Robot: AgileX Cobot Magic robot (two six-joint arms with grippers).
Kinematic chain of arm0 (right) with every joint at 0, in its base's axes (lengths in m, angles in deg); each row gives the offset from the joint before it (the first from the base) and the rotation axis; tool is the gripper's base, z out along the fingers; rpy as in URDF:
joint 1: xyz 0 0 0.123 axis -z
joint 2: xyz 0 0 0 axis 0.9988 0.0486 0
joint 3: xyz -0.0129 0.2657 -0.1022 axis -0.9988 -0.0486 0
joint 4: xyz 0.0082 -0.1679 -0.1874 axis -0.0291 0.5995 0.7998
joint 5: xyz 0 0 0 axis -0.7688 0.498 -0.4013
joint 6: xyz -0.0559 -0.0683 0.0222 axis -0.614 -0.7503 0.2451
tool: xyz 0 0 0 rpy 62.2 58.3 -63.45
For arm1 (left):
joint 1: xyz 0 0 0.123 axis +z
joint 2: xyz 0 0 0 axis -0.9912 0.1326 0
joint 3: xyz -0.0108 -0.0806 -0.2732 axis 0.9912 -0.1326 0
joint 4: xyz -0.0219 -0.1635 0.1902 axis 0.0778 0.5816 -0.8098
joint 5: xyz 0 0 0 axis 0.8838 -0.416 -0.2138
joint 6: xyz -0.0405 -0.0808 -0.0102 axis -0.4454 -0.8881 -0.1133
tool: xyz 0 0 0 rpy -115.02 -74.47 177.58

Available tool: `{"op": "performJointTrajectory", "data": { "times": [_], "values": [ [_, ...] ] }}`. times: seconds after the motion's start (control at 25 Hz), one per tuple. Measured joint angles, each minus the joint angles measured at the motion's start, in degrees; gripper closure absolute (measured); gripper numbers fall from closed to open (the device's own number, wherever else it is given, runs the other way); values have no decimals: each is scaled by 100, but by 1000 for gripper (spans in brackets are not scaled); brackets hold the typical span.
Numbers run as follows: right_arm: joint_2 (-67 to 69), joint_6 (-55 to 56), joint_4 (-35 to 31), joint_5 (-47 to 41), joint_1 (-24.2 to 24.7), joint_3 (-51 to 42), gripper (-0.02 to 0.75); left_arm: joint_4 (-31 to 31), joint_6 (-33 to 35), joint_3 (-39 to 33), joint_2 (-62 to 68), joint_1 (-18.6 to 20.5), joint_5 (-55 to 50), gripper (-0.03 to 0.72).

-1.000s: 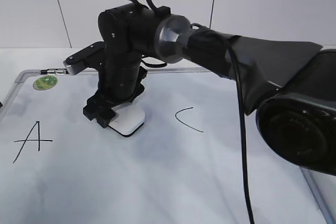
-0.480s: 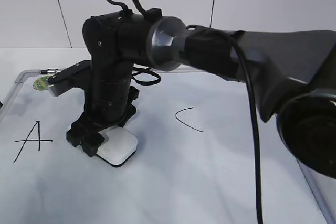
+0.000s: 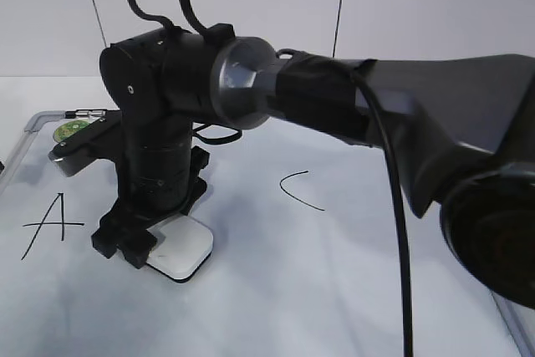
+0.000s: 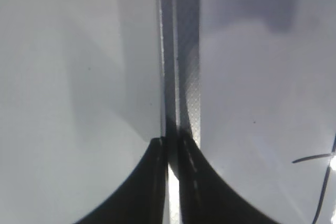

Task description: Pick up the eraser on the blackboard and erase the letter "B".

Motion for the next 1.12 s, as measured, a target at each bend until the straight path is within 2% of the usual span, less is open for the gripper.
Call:
{"op": "performJointTrajectory", "data": {
  "times": [0.2,0.6,0.88,1.12],
  "values": [
    [34,0,203,-13,-23,0,215,0,0,0,0,0,0,655],
    [116,0,133,-107,53,57,215,0,0,0,0,0,0,655],
    [137,0,-13,-38,525,77,215,0,0,0,0,0,0,655],
    [150,160,288,185,968,77,215,0,0,0,0,0,0,655]
  ]
}}
